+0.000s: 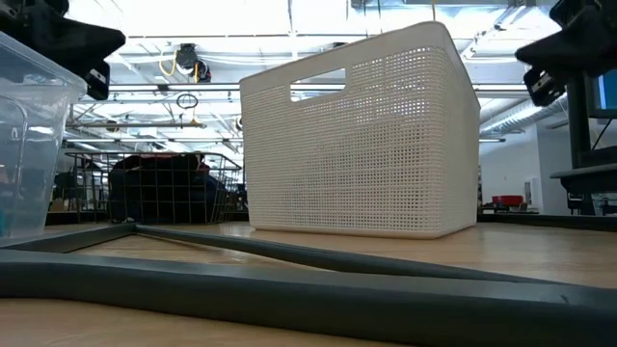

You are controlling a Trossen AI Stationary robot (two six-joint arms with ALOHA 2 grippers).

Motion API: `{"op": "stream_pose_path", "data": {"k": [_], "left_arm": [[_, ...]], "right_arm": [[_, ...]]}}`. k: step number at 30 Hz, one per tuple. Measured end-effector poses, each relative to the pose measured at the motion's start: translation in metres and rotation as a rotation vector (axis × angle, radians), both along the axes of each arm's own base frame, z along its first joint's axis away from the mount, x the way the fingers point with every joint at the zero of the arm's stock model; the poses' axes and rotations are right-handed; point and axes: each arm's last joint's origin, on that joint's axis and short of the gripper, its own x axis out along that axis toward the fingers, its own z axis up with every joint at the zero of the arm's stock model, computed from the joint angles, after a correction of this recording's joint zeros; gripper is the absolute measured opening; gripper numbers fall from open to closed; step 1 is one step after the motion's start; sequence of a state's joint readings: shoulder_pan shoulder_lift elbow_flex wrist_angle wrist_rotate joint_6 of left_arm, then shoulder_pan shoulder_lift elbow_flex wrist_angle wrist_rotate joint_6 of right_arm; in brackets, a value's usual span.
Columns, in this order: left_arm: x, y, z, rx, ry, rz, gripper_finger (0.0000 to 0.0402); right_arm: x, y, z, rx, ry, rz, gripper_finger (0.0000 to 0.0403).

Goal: Pick & Place Cloths
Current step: Return to home position

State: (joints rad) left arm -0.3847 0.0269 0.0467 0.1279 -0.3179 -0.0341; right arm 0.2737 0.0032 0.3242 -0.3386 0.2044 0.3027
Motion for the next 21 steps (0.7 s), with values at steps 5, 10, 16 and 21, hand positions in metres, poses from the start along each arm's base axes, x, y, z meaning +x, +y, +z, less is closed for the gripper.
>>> {"op": "stream_pose_path", "data": {"k": [5, 10, 16, 21], "left_arm": [[0.001, 0.002, -0.006, -0.018, 0.065, 0.074, 0.0019], [0.001, 0.005, -0.013, -0.037, 0.133, 0.190, 0.0019], [0.001, 0.006, -0.014, -0.007, 0.144, 0.235, 0.0019], [0.001, 0.006, -0.015, 0.078, 0.151, 0.241, 0.0019]], "right_arm": [[0.008, 0.002, -0.016, -0.006, 0.003, 0.001, 0.0000], [0.015, 0.004, -0.034, -0.008, 0.001, 0.001, 0.0000], [0.018, 0.005, -0.046, -0.018, 0.022, 0.002, 0.0000], [0.018, 0.005, -0.048, -0.095, 0.028, 0.009, 0.0000]]}}
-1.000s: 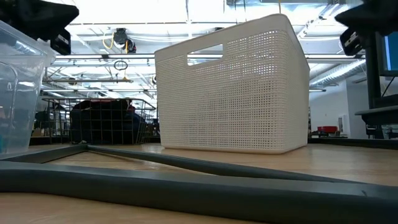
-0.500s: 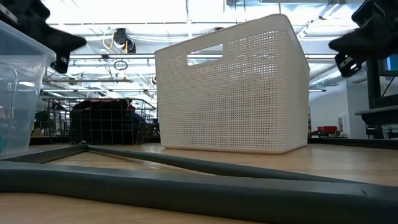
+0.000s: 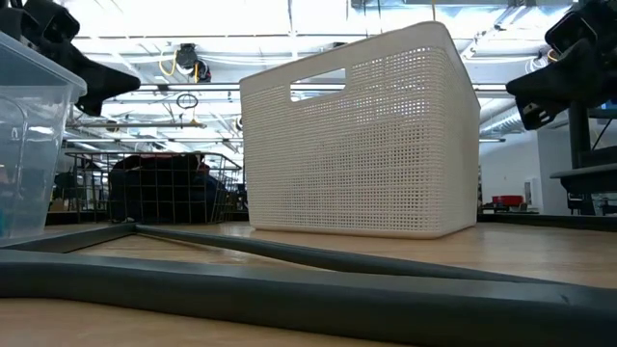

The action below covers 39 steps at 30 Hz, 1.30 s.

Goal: Pick & Place Cloths
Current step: Return to home position

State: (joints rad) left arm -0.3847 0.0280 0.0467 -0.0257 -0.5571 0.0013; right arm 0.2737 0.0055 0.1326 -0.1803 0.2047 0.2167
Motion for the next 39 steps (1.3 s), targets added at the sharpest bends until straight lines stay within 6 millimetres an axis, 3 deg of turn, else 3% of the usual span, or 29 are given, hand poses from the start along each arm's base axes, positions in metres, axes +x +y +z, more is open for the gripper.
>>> {"op": "stream_pose_path", "data": {"k": [39], "left_arm": [[0.0000, 0.0000, 0.0000, 0.020, 0.004, -0.001, 0.0019]], "right_arm": [[0.0001, 0.0000, -0.0023, -0.053, 0.011, 0.005, 0.0004]]}}
